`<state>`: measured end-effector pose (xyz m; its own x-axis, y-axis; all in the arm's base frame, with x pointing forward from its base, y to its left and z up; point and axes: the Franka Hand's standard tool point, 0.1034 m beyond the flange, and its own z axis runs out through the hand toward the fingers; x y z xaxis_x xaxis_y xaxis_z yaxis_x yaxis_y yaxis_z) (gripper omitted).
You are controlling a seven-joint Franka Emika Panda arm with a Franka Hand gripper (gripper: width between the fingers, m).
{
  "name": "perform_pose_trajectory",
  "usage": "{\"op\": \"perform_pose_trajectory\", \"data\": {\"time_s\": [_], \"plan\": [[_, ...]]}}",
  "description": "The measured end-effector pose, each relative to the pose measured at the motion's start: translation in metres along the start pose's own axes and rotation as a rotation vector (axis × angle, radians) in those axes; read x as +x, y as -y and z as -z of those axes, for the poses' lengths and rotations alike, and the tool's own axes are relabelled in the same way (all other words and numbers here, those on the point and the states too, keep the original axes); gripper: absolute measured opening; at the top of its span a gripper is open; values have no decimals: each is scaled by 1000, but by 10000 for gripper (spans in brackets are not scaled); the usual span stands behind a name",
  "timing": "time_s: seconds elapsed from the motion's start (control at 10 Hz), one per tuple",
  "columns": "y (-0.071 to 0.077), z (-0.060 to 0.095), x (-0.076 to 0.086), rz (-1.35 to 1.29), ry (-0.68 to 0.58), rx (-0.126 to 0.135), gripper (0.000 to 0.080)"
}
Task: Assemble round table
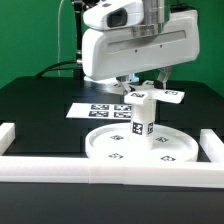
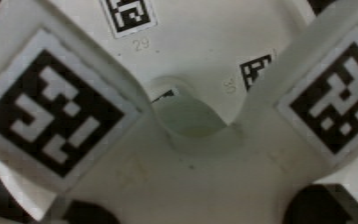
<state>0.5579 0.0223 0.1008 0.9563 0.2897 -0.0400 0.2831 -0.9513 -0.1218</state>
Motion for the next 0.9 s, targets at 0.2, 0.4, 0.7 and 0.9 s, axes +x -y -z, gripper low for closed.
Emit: {"op": "perform_pose_trajectory", "data": {"time_s": [0.2,0.4,0.7,0.9], "plan": [[2,0,0,-147,-15,-7,450],[2,0,1,-251,-15,-6,450],[0,0,1,-575,-49,20,450],[-1,-1,2,-806,-75,48,450]]}}
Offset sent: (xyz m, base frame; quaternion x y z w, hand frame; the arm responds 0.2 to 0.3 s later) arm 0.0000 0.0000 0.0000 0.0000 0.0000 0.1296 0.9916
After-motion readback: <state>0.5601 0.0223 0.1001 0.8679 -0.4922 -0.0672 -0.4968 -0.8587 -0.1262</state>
